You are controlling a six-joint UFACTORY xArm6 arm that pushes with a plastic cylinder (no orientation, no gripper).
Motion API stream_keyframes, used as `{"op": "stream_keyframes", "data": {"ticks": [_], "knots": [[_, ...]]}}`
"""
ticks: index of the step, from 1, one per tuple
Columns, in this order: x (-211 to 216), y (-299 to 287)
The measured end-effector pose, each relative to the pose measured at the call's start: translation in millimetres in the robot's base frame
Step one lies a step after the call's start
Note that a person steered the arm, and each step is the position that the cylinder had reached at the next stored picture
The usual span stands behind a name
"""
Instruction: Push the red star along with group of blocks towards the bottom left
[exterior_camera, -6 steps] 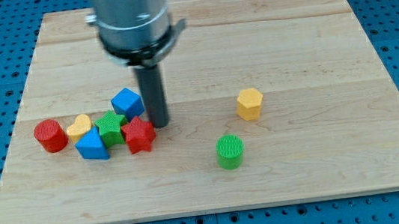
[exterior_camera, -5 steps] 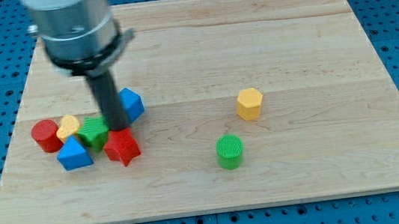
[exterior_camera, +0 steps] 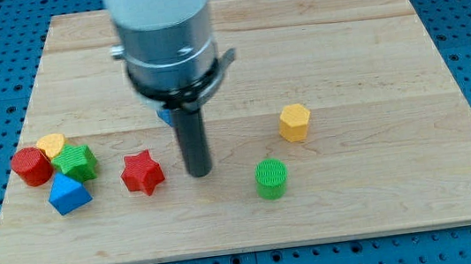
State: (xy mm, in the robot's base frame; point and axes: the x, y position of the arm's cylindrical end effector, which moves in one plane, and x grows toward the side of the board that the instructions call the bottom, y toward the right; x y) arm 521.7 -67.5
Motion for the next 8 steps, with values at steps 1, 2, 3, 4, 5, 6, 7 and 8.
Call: {"op": "stream_keyframes", "data": {"ticks": [1, 2, 3, 4, 5, 6, 7, 8], "knots": [[-1.4, -66.9], [-7.1, -103.2], [-48.6, -40.8], [-124.1, -81.1], [-150.3, -179.0], [-145.9, -237.5], [-88.9, -229.9], [-56.1, -232.4]]}}
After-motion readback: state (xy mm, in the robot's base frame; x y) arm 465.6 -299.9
